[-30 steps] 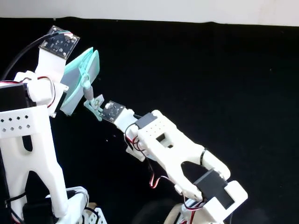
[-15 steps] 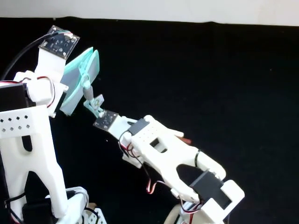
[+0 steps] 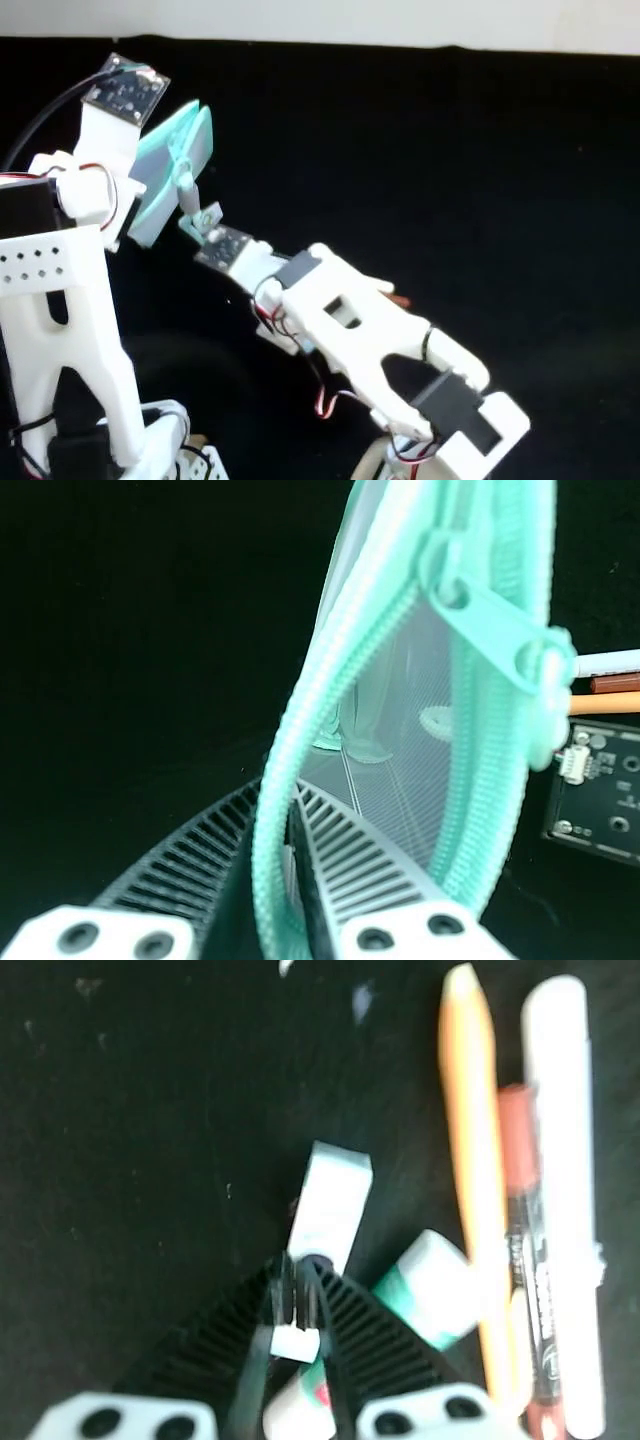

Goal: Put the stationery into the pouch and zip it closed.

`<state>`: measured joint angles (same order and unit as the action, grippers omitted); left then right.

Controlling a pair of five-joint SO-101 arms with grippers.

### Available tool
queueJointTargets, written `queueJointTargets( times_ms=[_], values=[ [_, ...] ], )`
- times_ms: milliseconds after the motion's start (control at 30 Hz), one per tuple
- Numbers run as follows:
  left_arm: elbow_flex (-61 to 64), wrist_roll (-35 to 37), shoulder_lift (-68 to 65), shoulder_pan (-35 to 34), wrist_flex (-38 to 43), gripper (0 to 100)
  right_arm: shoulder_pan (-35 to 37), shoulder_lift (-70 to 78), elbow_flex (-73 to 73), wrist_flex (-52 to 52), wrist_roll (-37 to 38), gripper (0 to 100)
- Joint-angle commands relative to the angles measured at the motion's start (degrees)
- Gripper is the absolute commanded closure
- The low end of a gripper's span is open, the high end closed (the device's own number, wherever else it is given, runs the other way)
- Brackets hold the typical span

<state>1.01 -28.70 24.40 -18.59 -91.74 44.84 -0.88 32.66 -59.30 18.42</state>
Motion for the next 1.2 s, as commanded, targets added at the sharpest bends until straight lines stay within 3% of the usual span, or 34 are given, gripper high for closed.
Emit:
queueJointTargets(
  times_ms=[0, 333, 533, 1167],
  values=[
    [-1.1, -0.26, -0.22, -1.01, -0.18, 99, 0.48, -0.4, -0.22, -0.48, -1.67, 99.1],
    [-1.1, -0.26, -0.22, -1.01, -0.18, 99, 0.57, -0.13, -0.22, -0.57, -1.85, 98.1],
    [-1.1, -0.26, -0.22, -1.01, -0.18, 99, 0.84, -0.48, -0.04, -0.66, -1.85, 84.1],
    [5.23, -0.44, -0.13, -0.92, 2.55, 99, 0.04, -0.48, -5.14, -0.13, -1.85, 84.1]
  ],
)
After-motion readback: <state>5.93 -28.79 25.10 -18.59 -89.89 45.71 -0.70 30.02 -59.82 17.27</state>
